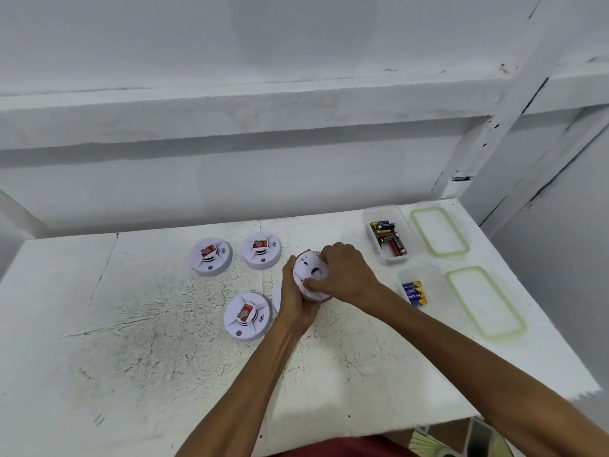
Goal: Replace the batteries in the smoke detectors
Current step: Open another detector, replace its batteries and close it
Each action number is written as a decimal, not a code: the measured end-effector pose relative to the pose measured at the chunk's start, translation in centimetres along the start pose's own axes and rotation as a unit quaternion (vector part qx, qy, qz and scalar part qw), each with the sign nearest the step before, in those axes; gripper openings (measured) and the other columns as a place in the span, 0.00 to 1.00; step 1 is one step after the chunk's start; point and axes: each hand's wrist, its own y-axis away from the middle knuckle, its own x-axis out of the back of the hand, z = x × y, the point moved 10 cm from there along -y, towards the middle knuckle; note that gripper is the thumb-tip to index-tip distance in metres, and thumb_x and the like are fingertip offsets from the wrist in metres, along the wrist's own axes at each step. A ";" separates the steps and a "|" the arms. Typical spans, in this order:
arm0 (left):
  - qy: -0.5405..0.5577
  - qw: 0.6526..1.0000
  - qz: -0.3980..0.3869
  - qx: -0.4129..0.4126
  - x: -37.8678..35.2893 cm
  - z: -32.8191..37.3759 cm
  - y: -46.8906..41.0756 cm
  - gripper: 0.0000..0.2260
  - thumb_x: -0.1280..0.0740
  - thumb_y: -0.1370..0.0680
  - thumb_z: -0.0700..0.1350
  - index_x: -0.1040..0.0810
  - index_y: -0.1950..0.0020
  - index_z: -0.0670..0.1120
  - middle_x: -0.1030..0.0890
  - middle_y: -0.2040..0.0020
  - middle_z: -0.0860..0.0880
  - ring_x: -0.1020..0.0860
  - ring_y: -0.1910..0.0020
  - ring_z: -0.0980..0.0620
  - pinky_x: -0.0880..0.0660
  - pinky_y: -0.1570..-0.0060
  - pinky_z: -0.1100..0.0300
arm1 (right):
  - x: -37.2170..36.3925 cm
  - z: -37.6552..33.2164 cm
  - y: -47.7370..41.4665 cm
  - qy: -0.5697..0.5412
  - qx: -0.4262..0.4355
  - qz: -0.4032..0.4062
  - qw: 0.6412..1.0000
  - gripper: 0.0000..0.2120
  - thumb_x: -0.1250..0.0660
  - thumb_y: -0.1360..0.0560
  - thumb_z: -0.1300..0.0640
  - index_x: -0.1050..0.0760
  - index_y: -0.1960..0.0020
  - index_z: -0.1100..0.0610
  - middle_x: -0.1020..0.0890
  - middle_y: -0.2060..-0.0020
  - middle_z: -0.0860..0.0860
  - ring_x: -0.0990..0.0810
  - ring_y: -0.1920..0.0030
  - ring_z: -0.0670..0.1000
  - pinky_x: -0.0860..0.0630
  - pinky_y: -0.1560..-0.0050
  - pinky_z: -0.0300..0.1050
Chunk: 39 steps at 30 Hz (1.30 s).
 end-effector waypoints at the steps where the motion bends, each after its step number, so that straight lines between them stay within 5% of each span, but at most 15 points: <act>1: -0.003 1.000 -0.003 0.004 -0.1 -0.2 0.2 0.22 0.43 0.15 0.55 0.12 0.48 0.44 0.16 0.42 0.41 0.17 0.44 0.44 0.20 0.45 0.47 | 0.0 0.1 0.1 0.001 -0.002 -0.001 1.000 0.27 0.26 0.33 0.38 0.27 0.50 0.60 0.23 0.55 0.53 0.28 0.56 0.50 0.36 0.57 0.42; 4: -0.037 0.999 0.001 0.014 0.0 -0.7 0.6 0.20 0.41 0.16 0.56 0.14 0.46 0.46 0.16 0.44 0.42 0.19 0.44 0.44 0.25 0.40 0.44 | -0.2 0.2 0.8 -0.005 -0.011 -0.001 1.000 0.27 0.26 0.34 0.39 0.33 0.53 0.58 0.28 0.58 0.50 0.29 0.57 0.51 0.36 0.58 0.42; 9: -0.031 0.999 0.002 0.019 -0.4 -0.8 1.0 0.19 0.41 0.17 0.57 0.22 0.37 0.45 0.17 0.44 0.43 0.19 0.45 0.44 0.18 0.54 0.49 | -0.5 -0.5 0.8 0.032 0.001 -0.006 0.999 0.29 0.30 0.33 0.40 0.31 0.47 0.61 0.30 0.57 0.51 0.30 0.56 0.52 0.34 0.58 0.42; 13: -0.038 0.999 0.002 0.023 -0.7 -1.0 1.1 0.19 0.42 0.17 0.58 0.21 0.39 0.45 0.16 0.47 0.43 0.18 0.47 0.45 0.18 0.55 0.50 | -0.8 -0.3 0.7 0.043 0.001 -0.020 0.999 0.32 0.36 0.37 0.36 0.33 0.47 0.60 0.31 0.57 0.51 0.29 0.56 0.52 0.35 0.58 0.42; 17: -0.054 0.998 0.014 0.020 -0.5 -0.8 1.0 0.19 0.42 0.17 0.58 0.20 0.40 0.46 0.16 0.45 0.43 0.19 0.44 0.44 0.23 0.45 0.45 | -0.6 -0.2 0.5 0.027 0.010 -0.023 0.999 0.28 0.29 0.34 0.39 0.33 0.47 0.60 0.31 0.56 0.51 0.30 0.56 0.52 0.35 0.56 0.42; 21: -0.050 0.998 0.015 0.019 -0.7 -0.4 0.7 0.18 0.41 0.17 0.57 0.19 0.44 0.46 0.16 0.49 0.43 0.16 0.50 0.46 0.19 0.51 0.49 | -0.4 -0.6 0.3 -0.002 0.046 -0.004 0.999 0.28 0.36 0.36 0.36 0.29 0.51 0.61 0.29 0.56 0.51 0.30 0.56 0.51 0.32 0.59 0.44; 25: -0.033 0.999 -0.012 0.019 -0.8 -1.0 0.7 0.18 0.43 0.16 0.56 0.20 0.47 0.46 0.18 0.51 0.44 0.17 0.49 0.46 0.21 0.46 0.48 | -0.9 -0.8 0.5 -0.048 0.032 -0.028 0.998 0.19 0.27 0.37 0.45 0.23 0.56 0.58 0.28 0.52 0.52 0.27 0.55 0.50 0.23 0.54 0.48; 28: -0.023 0.999 -0.023 0.017 -1.3 -0.6 0.3 0.21 0.44 0.16 0.57 0.18 0.41 0.44 0.16 0.43 0.42 0.18 0.44 0.43 0.22 0.43 0.45 | 0.6 -0.4 -0.3 -0.078 0.044 -0.043 0.995 0.27 0.25 0.33 0.48 0.27 0.40 0.58 0.22 0.48 0.51 0.24 0.51 0.49 0.26 0.51 0.42; 30: -0.027 0.999 -0.040 0.015 -2.0 0.1 0.1 0.21 0.42 0.18 0.57 0.18 0.39 0.44 0.17 0.39 0.40 0.19 0.42 0.40 0.23 0.43 0.43 | 2.3 0.5 -1.2 -0.127 0.035 -0.071 0.989 0.22 0.27 0.27 0.53 0.27 0.36 0.57 0.17 0.48 0.50 0.20 0.52 0.47 0.23 0.50 0.40; 34: -0.030 0.997 -0.069 0.014 -3.1 0.8 0.2 0.20 0.37 0.25 0.58 0.14 0.48 0.45 0.17 0.42 0.38 0.18 0.45 0.39 0.25 0.43 0.42 | 4.8 1.8 -2.1 -0.115 0.040 -0.067 0.990 0.10 0.37 0.21 0.61 0.18 0.44 0.56 0.13 0.55 0.48 0.16 0.56 0.46 0.19 0.50 0.46; 39: -0.015 0.998 -0.065 0.014 -3.0 1.1 0.0 0.19 0.38 0.23 0.57 0.19 0.43 0.44 0.17 0.43 0.38 0.16 0.47 0.38 0.24 0.46 0.43 | 4.2 1.6 -2.1 -0.108 0.045 -0.077 0.990 0.09 0.31 0.24 0.60 0.16 0.46 0.56 0.14 0.53 0.49 0.19 0.57 0.43 0.29 0.57 0.24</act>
